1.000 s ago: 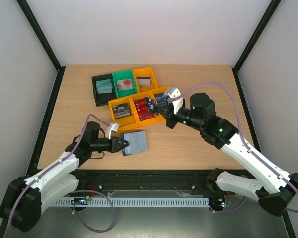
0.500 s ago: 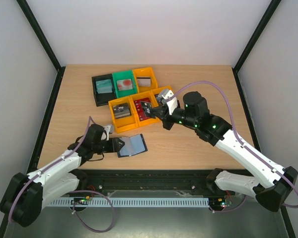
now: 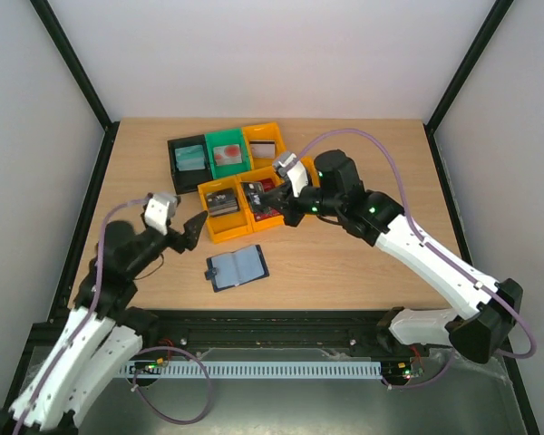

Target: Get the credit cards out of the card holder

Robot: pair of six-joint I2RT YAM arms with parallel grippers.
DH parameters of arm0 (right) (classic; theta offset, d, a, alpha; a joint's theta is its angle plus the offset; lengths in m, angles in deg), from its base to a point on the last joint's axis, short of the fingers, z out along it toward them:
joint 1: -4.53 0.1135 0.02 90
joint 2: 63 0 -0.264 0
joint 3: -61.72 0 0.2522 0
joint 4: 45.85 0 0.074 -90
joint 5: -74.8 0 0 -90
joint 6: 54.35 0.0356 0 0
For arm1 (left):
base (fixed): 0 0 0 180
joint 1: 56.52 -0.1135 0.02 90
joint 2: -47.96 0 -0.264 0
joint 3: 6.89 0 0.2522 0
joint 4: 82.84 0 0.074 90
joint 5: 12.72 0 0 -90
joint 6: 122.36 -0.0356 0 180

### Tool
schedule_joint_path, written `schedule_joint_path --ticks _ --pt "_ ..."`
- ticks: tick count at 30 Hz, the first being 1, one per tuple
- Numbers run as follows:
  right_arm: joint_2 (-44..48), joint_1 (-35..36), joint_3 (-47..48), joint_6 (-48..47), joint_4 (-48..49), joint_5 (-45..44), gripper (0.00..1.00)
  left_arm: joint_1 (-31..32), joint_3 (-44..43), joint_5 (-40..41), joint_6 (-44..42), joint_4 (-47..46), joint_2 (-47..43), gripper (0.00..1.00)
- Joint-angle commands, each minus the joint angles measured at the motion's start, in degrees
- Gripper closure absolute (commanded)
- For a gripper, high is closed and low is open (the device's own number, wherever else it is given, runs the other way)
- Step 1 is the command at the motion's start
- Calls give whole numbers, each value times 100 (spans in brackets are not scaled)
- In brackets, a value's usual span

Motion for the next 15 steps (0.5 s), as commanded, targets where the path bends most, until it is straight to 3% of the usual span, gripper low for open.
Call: schedule_joint_path --ticks 1,5,6,11,15 --pt "-382 -2 566 461 -493 865 98 2 579 -1165 -4995 -1532 -1557 18" --pt "-650 44 621 704 -506 1587 98 6 1883 -2032 -10431 -2212 -2592 19" --pt "-726 112 627 722 -505 1659 98 2 2124 -2177 -11049 -2628 -2617 18" --pt "-919 472 733 629 -599 1817 98 26 2254 -2257 -12363 -3787 -1978 19" --pt "-991 675 734 663 -504 1958 98 42 2273 -2253 -12699 -4096 -1764 18"
